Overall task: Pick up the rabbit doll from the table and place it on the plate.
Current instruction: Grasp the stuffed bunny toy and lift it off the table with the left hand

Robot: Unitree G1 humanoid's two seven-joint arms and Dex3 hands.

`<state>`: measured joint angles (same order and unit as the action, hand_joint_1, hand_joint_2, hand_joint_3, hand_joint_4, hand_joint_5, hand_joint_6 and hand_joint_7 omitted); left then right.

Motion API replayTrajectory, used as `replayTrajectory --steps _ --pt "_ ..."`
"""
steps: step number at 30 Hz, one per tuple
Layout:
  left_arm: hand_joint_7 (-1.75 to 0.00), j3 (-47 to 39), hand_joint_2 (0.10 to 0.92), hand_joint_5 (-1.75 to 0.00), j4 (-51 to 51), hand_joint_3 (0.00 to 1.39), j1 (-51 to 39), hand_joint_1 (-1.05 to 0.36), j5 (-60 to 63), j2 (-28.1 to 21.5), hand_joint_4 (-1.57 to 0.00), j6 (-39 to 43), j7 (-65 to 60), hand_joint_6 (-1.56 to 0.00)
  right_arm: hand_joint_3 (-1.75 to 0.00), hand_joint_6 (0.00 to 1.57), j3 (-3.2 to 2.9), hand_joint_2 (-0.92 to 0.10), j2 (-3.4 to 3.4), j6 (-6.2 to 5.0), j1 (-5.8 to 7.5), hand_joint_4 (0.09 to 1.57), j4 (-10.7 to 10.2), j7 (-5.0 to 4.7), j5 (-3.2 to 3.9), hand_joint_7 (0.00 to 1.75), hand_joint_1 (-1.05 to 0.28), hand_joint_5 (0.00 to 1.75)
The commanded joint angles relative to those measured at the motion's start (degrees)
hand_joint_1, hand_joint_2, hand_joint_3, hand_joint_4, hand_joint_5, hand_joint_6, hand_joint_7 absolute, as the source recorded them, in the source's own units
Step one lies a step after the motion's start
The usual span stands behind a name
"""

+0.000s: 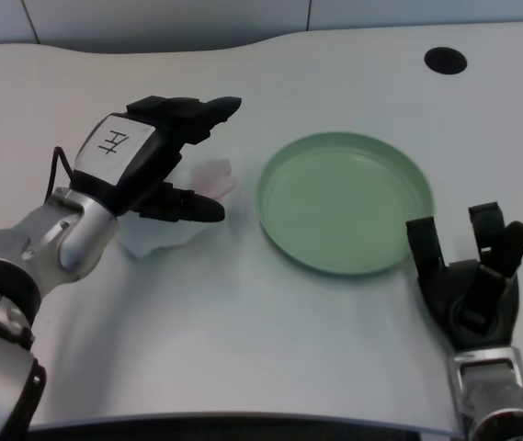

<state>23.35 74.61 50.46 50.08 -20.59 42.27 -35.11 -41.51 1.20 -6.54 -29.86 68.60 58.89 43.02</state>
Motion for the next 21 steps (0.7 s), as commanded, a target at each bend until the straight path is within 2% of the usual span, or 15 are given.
replayTrajectory --steps 1,2,4,5,7,12,13,15,19,21 --pt "0.00 1.7 0.916 0.00 0.8 0.01 1.1 -1.04 -0.6 0.0 -0.34 -0.4 -1.3 -0.32 -0.15 0.68 -0.36 -0.92 -0.24 0.23 1.36 0.80 0.4 -0.28 0.21 1.60 -0.56 1.75" --pt "0.00 2.0 0.917 0.00 0.9 0.01 1.2 -1.04 -0.7 0.0 -0.34 -0.4 -1.5 -0.32 -0.15 0.68 -0.37 -0.92 -0.24 0.24 1.36 0.80 0.4 -0.28 0.21 1.60 -0.56 1.75" --pt "0.00 2.4 0.919 0.00 2.7 0.02 1.3 -1.04 -1.2 1.9 -0.32 -6.6 2.7 -0.27 -0.16 0.67 -0.58 -0.92 -0.33 -0.71 1.90 0.80 -0.5 0.80 0.49 1.63 -0.57 1.75" --pt "0.00 2.6 0.920 0.00 3.4 0.02 1.3 -1.04 -1.5 2.7 -0.31 -9.1 4.5 -0.25 -0.16 0.66 -0.70 -0.92 -0.37 -1.11 2.21 0.79 -1.0 1.03 0.62 1.64 -0.57 1.75" --pt "-0.01 2.8 0.920 0.00 3.7 0.02 1.2 -1.03 -2.2 3.3 -0.29 -11.3 6.5 -0.25 -0.15 0.66 -0.81 -0.92 -0.36 -1.12 2.60 0.79 -1.6 1.11 0.79 1.64 -0.58 1.75" --pt "0.00 2.2 0.918 -0.02 3.9 0.01 0.6 -1.01 -4.3 3.9 -0.33 -11.7 8.6 -0.25 -0.15 0.66 -0.62 -0.92 -0.30 -0.27 3.36 0.80 -3.0 1.29 0.97 1.65 -0.57 1.75" --pt "0.00 2.1 0.918 -0.03 3.9 0.01 0.3 -1.01 -4.8 4.1 -0.34 -11.6 8.4 -0.25 -0.15 0.66 -0.56 -0.92 -0.40 -0.95 3.50 0.80 -3.2 1.56 0.90 1.65 -0.57 1.75" --pt "-0.01 2.0 0.915 -0.04 4.0 0.01 -0.1 -1.00 -5.3 4.3 -0.38 -11.5 8.1 -0.28 -0.17 0.63 -0.66 -0.92 -0.58 -1.36 3.70 0.79 -3.4 1.98 1.08 1.69 -0.56 1.75" --pt "-0.01 2.7 0.919 -0.04 4.0 0.00 -0.6 -1.01 -5.4 4.5 -0.40 -11.9 7.6 -0.29 -0.17 0.61 -0.68 -0.92 -0.66 -1.55 3.92 0.78 -3.7 2.34 1.22 1.71 -0.56 1.75" --pt "0.00 3.5 0.921 -0.02 4.1 0.05 -1.0 -1.03 -4.9 4.8 -0.38 -12.8 7.0 -0.28 -0.19 0.63 -0.66 -0.92 -0.66 -1.44 4.15 0.79 -4.1 2.63 1.36 1.68 -0.56 1.75"
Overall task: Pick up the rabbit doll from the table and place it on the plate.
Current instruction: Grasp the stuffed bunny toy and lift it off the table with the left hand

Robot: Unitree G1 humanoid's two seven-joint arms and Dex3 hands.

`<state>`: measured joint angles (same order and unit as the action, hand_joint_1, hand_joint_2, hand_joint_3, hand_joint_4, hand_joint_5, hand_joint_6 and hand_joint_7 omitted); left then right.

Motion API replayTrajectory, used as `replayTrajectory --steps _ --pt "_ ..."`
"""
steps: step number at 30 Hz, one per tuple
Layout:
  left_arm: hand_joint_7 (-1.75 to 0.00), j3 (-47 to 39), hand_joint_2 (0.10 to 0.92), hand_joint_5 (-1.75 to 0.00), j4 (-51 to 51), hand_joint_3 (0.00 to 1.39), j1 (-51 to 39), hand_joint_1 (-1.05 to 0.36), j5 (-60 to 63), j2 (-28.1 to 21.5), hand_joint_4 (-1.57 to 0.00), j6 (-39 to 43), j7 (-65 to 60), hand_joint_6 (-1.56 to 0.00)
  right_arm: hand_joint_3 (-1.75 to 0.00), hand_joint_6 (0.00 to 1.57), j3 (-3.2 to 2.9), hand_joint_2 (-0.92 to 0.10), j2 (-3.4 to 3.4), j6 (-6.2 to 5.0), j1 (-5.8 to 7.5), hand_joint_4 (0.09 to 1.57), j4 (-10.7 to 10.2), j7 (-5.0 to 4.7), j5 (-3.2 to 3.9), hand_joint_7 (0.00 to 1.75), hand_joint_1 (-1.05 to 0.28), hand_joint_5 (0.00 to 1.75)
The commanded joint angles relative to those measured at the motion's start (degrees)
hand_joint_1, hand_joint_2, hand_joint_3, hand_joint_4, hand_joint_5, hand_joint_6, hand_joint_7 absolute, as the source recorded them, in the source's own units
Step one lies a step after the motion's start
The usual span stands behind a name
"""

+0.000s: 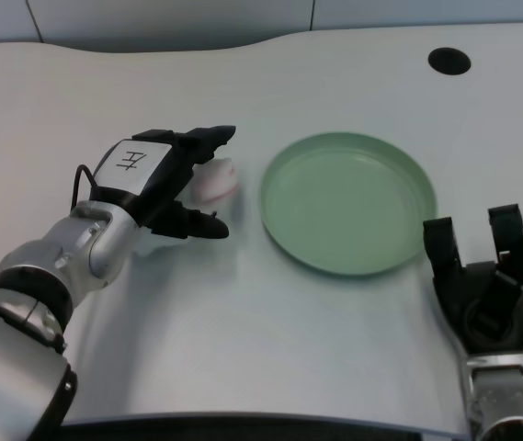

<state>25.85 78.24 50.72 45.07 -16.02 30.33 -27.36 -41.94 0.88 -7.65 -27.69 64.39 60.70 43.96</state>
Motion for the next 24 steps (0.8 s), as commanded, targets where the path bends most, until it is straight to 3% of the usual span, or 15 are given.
replayTrajectory --steps 1,6,13,14,15,17,19,20,22,23,24 --pt "0.00 1.6 0.921 -0.02 0.5 0.06 -1.4 -1.03 0.6 0.2 -0.38 -1.1 -1.5 -0.28 -0.19 0.64 -0.23 -0.92 -0.30 -0.14 2.12 0.79 0.0 1.25 0.58 1.68 -0.56 1.75" --pt "-0.02 4.4 0.921 -0.05 0.6 0.06 -1.6 -1.01 2.5 -0.2 -0.45 -2.0 -4.4 -0.33 -0.21 0.62 -0.39 -0.92 -0.24 0.03 2.59 0.77 -0.3 2.19 1.17 1.70 -0.57 1.75" --pt "-0.06 8.7 0.921 -0.13 0.7 0.04 -1.4 -0.99 5.8 -1.3 -0.63 -3.2 -9.6 -0.53 -0.20 0.61 -0.20 -0.92 -0.21 -0.46 3.46 0.78 -1.2 1.74 1.25 1.71 -0.57 1.75" --pt "-0.09 9.8 0.907 -0.26 0.7 0.02 -1.3 -0.97 6.8 -1.5 -0.78 -3.6 -11.3 -0.68 -0.21 0.61 -0.17 -0.92 -0.19 -0.44 3.57 0.78 -1.3 1.78 1.26 1.71 -0.58 1.75" --pt "-0.06 10.8 0.905 -0.38 0.7 0.01 -1.2 -0.96 7.8 -1.8 -0.79 -4.1 -12.6 -0.76 -0.21 0.60 -0.09 -0.92 -0.21 -0.70 3.71 0.77 -1.5 1.77 1.17 1.72 -0.58 1.75" --pt "-0.03 12.1 0.900 -0.68 0.9 0.00 -1.0 -0.96 8.9 -2.1 -0.71 -5.3 -13.9 -0.85 -0.23 0.59 0.05 -0.92 -0.21 -0.83 3.90 0.77 -1.7 1.80 1.11 1.73 -0.58 1.75" --pt "-0.02 12.9 0.897 -0.78 1.0 0.00 -0.9 -0.96 9.3 -2.5 -0.68 -6.1 -13.8 -0.88 -0.23 0.59 0.15 -0.92 -0.20 -0.80 4.09 0.77 -2.0 1.61 1.14 1.73 -0.58 1.75" --pt "-0.05 13.3 0.911 -0.96 1.1 0.02 -0.8 -0.95 9.4 -2.8 -0.62 -6.3 -13.5 -0.92 -0.22 0.60 0.19 -0.92 -0.20 -0.79 4.20 0.78 -2.1 1.45 1.16 1.73 -0.57 1.75" --pt "-0.07 14.1 0.918 -1.09 1.1 0.02 -0.6 -0.95 9.8 -3.2 -0.57 -7.0 -13.3 -0.94 -0.21 0.60 0.20 -0.92 -0.16 -0.11 4.39 0.78 -2.3 1.41 1.40 1.73 -0.57 1.75" --pt "-0.12 14.3 0.912 -1.17 1.1 0.01 -0.5 -0.95 9.9 -3.4 -0.58 -7.3 -13.4 -0.99 -0.21 0.60 0.20 -0.92 -0.15 0.29 4.48 0.78 -2.4 1.48 1.54 1.73 -0.57 1.75" --pt "-0.32 14.6 0.909 -1.23 1.1 0.01 -0.5 -0.95 10.0 -3.5 -0.58 -7.5 -13.5 -0.92 -0.21 0.60 0.21 -0.92 -0.14 0.57 4.55 0.78 -2.5 1.52 1.63 1.73 -0.57 1.75"
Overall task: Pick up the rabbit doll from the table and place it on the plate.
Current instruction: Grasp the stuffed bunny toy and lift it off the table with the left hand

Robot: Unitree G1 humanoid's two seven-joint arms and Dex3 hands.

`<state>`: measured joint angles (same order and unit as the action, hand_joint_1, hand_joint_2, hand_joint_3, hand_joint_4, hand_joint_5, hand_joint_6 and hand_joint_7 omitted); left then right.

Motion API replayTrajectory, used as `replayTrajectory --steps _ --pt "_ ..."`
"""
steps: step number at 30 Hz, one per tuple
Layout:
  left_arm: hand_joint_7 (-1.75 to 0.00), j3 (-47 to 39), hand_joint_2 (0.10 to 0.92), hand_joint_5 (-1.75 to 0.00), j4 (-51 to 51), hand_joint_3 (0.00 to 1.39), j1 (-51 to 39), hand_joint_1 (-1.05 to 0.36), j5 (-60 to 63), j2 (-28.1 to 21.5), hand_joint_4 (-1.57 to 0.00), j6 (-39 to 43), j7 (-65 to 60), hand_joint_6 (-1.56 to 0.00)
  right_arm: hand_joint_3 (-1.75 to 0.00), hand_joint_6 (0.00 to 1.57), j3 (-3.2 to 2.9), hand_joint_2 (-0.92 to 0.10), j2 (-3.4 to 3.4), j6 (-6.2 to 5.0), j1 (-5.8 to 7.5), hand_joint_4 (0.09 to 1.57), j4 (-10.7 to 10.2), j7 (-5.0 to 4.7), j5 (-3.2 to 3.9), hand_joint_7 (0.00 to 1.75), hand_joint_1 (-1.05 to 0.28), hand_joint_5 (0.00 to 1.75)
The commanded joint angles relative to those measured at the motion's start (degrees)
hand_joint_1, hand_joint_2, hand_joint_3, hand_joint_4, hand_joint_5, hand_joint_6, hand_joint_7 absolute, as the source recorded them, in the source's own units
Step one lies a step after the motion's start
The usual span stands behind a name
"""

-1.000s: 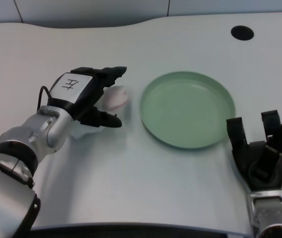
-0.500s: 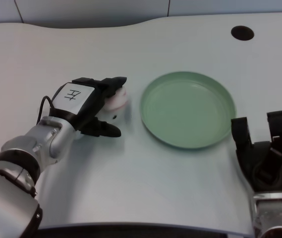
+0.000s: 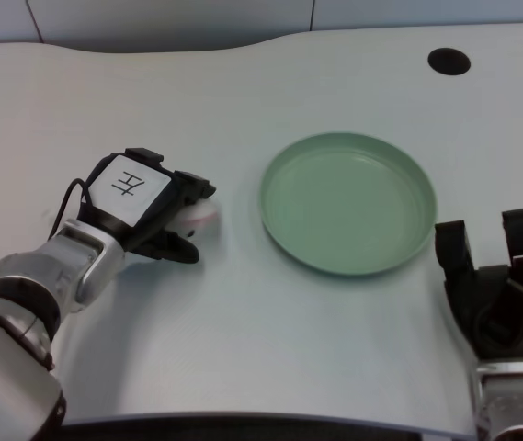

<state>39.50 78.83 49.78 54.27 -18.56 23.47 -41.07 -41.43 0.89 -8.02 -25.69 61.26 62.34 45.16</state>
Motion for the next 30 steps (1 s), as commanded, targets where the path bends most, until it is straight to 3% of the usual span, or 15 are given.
replayTrajectory --steps 1,3,7,9,11,13,17,18,19,21,24,30 --pt "-0.52 1.7 0.908 -1.25 0.5 0.00 0.5 -0.95 1.5 -1.3 -0.57 -0.9 -0.9 -0.84 -0.21 0.60 -0.23 -0.92 -0.20 1.00 2.71 0.78 0.4 -0.20 0.43 1.73 -0.57 1.75" --pt "-0.86 2.8 0.916 -1.39 0.5 0.00 0.6 -0.95 2.4 -1.7 -0.63 -1.2 -2.3 -0.79 -0.22 0.60 -0.07 -0.92 -0.32 0.96 3.00 0.78 0.0 -0.37 0.35 1.74 -0.57 1.75" --pt "-1.01 3.1 0.920 -1.46 0.7 0.03 0.4 -0.93 2.2 -2.2 -0.68 -0.9 -1.3 -0.79 -0.22 0.59 0.03 -0.92 -0.47 1.38 3.43 0.78 -0.5 -0.60 0.51 1.75 -0.57 1.75" --pt "-1.09 2.8 0.921 -1.45 0.7 0.06 0.1 -0.84 1.7 -2.2 -0.71 -0.6 -0.5 -0.80 -0.23 0.59 0.09 -0.92 -0.55 1.22 3.62 0.78 -0.7 -0.40 0.49 1.75 -0.57 1.75" --pt "-1.09 2.4 0.921 -1.40 0.6 0.09 -0.1 -0.78 1.2 -2.1 -0.76 -0.5 0.0 -0.82 -0.24 0.58 0.14 -0.92 -0.53 0.70 3.67 0.77 -0.7 0.06 0.38 1.75 -0.57 1.75" --pt "-1.04 1.8 0.921 -1.36 0.6 0.16 -0.2 -0.64 0.4 -1.9 -0.78 -0.5 1.1 -0.82 -0.25 0.58 0.18 -0.92 -0.51 0.34 3.64 0.77 -0.6 0.06 0.26 1.75 -0.57 1.75" --pt "-1.03 1.1 0.921 -1.36 0.4 0.19 -0.2 -0.60 -0.6 -1.5 -0.78 -0.2 0.7 -0.82 -0.25 0.58 0.25 -0.92 -0.42 0.28 3.48 0.77 -0.3 0.07 0.29 1.75 -0.57 1.75" --pt "-1.38 0.3 0.921 -1.59 0.3 0.20 -0.2 -0.50 -1.5 -1.2 -0.72 0.4 -0.3 -0.67 -0.25 0.58 0.27 -0.92 -0.34 0.34 3.31 0.77 -0.1 0.04 0.27 1.74 -0.57 1.75" --pt "-1.56 -0.3 0.921 -1.67 0.1 0.20 -0.1 -0.46 -2.1 -1.0 -0.70 1.2 -1.6 -0.58 -0.25 0.57 0.29 -0.92 -0.27 0.32 3.13 0.77 0.1 0.04 0.24 1.74 -0.57 1.75" --pt "-1.71 -0.8 0.921 -1.73 0.1 0.21 -0.1 -0.42 -2.6 -0.8 -0.68 2.2 -2.8 -0.50 -0.25 0.57 0.32 -0.92 -0.19 0.24 2.95 0.77 0.4 0.07 0.23 1.74 -0.57 1.75" --pt "-1.74 -0.8 0.921 -1.74 0.2 0.21 0.0 -0.41 -2.6 -0.8 -0.68 2.4 -3.1 -0.48 -0.25 0.57 0.33 -0.92 -0.15 0.18 2.90 0.77 0.5 0.11 0.25 1.74 -0.57 1.75" --pt "-1.75 -2.4 0.921 -1.75 -0.4 0.19 3.7 -0.38 -3.7 1.0 -0.76 4.7 -5.8 -0.54 -0.20 0.58 0.11 -0.92 0.15 0.42 1.45 0.77 1.8 -0.45 0.36 1.75 -0.58 1.75"
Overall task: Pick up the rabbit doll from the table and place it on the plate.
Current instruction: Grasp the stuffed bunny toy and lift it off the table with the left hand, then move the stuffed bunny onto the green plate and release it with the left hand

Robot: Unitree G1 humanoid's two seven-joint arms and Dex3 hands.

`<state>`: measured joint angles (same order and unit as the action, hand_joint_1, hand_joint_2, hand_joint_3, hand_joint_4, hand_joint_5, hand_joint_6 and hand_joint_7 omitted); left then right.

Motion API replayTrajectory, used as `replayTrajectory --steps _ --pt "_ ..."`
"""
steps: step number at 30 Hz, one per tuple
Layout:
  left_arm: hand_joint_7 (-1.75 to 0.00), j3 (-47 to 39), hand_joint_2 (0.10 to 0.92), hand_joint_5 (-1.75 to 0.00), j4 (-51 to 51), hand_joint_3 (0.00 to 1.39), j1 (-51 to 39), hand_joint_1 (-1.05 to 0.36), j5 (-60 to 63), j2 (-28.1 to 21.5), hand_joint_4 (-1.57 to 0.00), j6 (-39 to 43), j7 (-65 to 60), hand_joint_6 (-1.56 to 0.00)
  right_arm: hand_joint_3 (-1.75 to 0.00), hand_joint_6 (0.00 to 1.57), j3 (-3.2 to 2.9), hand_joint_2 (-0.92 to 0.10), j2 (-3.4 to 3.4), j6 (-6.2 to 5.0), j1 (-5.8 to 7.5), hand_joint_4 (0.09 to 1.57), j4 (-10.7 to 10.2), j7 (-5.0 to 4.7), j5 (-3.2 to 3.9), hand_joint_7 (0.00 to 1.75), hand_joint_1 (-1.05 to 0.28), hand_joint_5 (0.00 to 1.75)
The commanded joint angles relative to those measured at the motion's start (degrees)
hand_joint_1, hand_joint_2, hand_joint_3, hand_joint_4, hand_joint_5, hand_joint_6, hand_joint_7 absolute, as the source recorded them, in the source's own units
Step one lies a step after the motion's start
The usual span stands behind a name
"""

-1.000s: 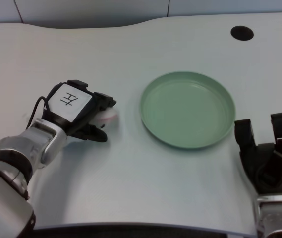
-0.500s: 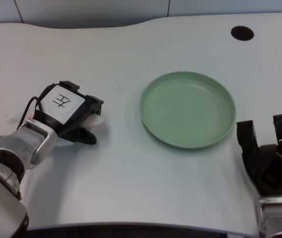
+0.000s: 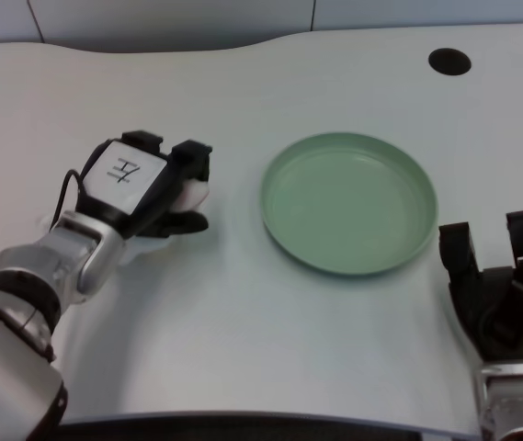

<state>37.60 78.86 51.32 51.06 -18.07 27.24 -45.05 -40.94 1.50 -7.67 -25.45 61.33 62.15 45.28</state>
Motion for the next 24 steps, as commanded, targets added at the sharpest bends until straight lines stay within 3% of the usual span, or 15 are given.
replayTrajectory --steps 1,6,10,15,18,24 --pt "-1.75 -0.5 0.921 -1.75 -0.4 0.18 2.5 -0.38 -0.5 0.7 -0.76 1.3 -2.1 -0.54 -0.20 0.58 -0.41 -0.92 -0.43 -0.03 1.10 0.77 1.9 -0.34 0.21 1.74 -0.58 1.75" --pt "-1.75 -0.5 0.921 -1.75 -0.4 0.20 3.7 -0.38 -0.5 1.4 -0.76 2.4 -2.5 -0.52 -0.22 0.59 -0.46 -0.92 0.01 0.13 0.80 0.76 2.4 -0.31 0.11 1.73 -0.57 1.75" --pt "-1.75 -0.7 0.921 -1.75 -0.6 0.18 4.5 -0.38 -0.6 2.2 -0.77 2.8 -2.9 -0.53 -0.20 0.59 -0.43 -0.92 0.66 1.25 0.39 0.77 3.1 -0.19 0.12 1.72 -0.56 1.75" --pt "-1.75 -1.6 0.921 -1.75 -0.8 0.17 5.2 -0.36 -1.2 3.0 -0.78 4.8 -3.3 -0.53 -0.20 0.60 -0.39 -0.92 1.05 1.26 -0.19 0.76 3.8 -0.18 -0.05 1.69 -0.57 1.75" --pt "-1.75 -2.5 0.921 -1.75 -0.9 0.17 5.6 -0.36 -2.1 3.7 -0.79 6.2 -2.6 -0.54 -0.19 0.62 -0.24 -0.92 1.07 1.28 -0.41 0.77 3.9 -0.98 -0.26 1.68 -0.57 1.75" --pt "-1.75 -3.0 0.921 -1.75 -1.4 0.26 7.0 -0.41 -2.8 6.3 -0.80 7.8 -3.1 -0.55 -0.18 0.62 -0.03 -0.92 0.87 1.48 -0.80 0.77 4.1 -1.22 -0.36 1.69 -0.57 1.75"
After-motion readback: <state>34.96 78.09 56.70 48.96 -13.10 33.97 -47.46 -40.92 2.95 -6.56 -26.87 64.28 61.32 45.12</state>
